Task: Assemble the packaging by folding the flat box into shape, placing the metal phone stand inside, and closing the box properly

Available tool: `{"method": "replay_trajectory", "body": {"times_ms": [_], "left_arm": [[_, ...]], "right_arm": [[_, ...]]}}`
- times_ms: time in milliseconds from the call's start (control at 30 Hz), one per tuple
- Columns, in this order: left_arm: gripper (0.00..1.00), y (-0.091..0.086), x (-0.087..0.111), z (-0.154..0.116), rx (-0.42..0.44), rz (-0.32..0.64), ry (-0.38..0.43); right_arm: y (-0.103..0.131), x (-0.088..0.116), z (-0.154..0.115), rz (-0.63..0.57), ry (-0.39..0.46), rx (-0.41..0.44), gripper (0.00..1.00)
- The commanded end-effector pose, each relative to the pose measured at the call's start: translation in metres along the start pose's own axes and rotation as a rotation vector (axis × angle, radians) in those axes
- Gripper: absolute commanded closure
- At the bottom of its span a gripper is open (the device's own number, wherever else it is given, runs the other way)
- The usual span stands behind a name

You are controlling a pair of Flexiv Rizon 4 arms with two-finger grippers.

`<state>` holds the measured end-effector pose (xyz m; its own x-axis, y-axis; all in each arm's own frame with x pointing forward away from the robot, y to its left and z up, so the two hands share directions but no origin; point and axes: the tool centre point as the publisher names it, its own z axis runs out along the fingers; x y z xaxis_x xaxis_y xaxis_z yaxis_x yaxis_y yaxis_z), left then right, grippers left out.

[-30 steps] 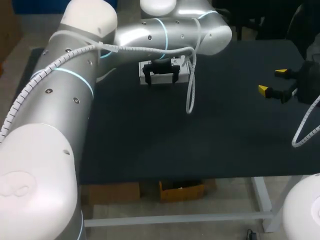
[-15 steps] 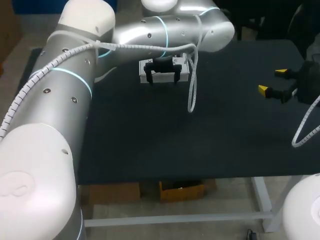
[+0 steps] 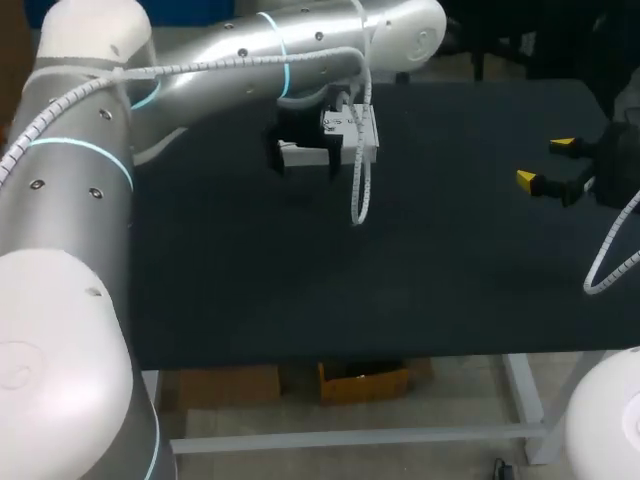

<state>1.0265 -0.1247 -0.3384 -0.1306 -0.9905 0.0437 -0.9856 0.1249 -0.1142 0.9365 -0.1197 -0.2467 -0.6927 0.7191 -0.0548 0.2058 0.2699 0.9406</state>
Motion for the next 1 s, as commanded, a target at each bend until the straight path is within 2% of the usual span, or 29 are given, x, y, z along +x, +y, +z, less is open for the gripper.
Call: {"method": "replay_trajectory", "body": {"times_ms": [33,267,433,1000], "left_arm": [[0.00,0.058,-0.015,-0.014,0.463,0.005,0.140],[0.00,0.089,-0.031,-0.019,0.552,0.000,0.207],[0.00,0.103,-0.038,-0.022,0.591,-0.002,0.236],[0.00,0.120,-0.045,-0.039,0.651,0.056,0.229]], "right_arm": [[0.000,0.000,-0.001,0.000,0.001,-0.002,0.00],[0.000,0.000,-0.001,0.000,0.001,-0.002,0.00],[0.000,0.000,-0.001,0.000,0.001,-0.002,0.00],[0.000,0.000,-0.001,0.000,0.001,-0.002,0.00]]}}
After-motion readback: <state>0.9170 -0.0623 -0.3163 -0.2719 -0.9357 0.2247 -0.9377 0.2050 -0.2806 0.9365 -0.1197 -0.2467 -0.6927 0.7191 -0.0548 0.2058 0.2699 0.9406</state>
